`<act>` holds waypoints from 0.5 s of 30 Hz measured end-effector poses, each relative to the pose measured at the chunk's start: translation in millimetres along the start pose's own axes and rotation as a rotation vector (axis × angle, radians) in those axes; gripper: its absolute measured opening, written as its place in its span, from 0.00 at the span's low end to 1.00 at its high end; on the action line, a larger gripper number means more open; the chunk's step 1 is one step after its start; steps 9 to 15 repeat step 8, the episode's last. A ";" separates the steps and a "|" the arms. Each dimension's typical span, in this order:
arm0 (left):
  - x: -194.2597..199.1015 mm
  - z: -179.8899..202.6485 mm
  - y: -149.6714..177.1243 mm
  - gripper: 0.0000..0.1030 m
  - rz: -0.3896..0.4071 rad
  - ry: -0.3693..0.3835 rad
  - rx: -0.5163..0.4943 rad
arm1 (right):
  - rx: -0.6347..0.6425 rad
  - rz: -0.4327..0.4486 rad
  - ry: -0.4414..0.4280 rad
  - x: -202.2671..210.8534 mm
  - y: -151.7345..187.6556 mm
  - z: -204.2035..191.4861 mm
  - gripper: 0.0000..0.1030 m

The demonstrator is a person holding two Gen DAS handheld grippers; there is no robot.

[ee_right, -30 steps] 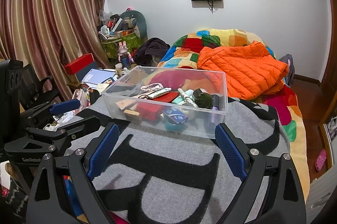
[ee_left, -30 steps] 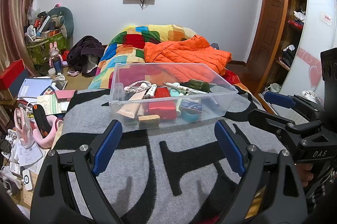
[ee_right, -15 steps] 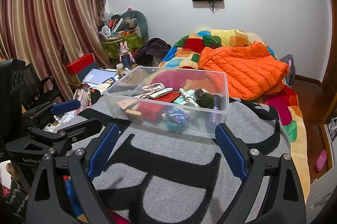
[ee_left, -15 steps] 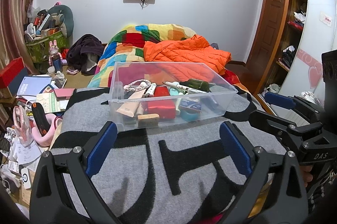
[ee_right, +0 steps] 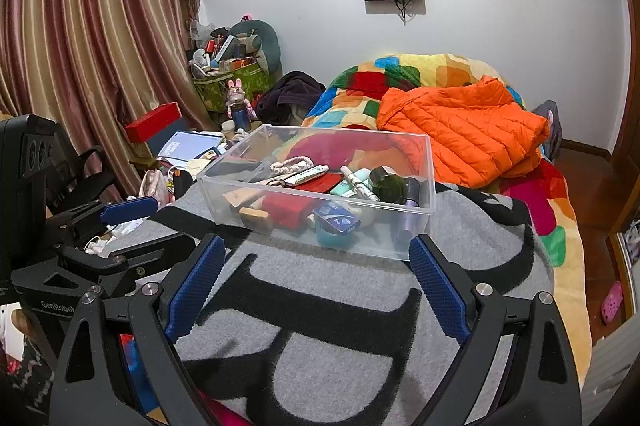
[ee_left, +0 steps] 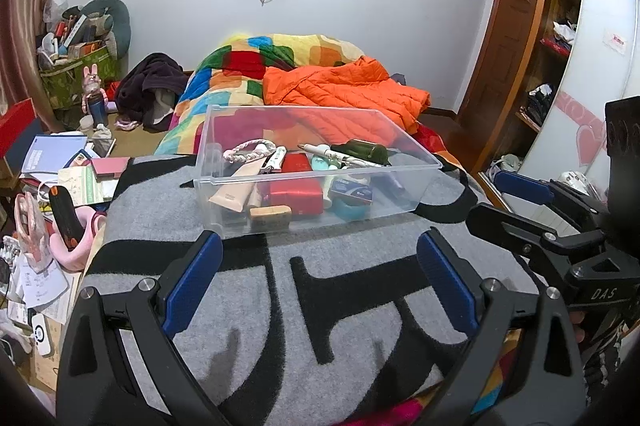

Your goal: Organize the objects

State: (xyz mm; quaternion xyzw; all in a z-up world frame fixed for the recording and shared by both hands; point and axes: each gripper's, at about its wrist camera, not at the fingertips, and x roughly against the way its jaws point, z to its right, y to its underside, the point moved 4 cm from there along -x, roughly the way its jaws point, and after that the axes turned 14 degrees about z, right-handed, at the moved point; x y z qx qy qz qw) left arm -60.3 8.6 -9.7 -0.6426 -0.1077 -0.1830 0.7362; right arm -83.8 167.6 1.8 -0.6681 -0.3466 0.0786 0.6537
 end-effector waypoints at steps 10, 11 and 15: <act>5.5 4.6 -3.7 0.96 0.025 -0.006 -0.025 | -0.001 -0.004 0.001 -1.3 1.8 -0.7 0.90; 5.5 4.6 -3.7 0.96 0.025 -0.006 -0.025 | -0.001 -0.004 0.001 -1.3 1.8 -0.7 0.90; 5.5 4.6 -3.7 0.96 0.025 -0.006 -0.025 | -0.001 -0.004 0.001 -1.3 1.8 -0.7 0.90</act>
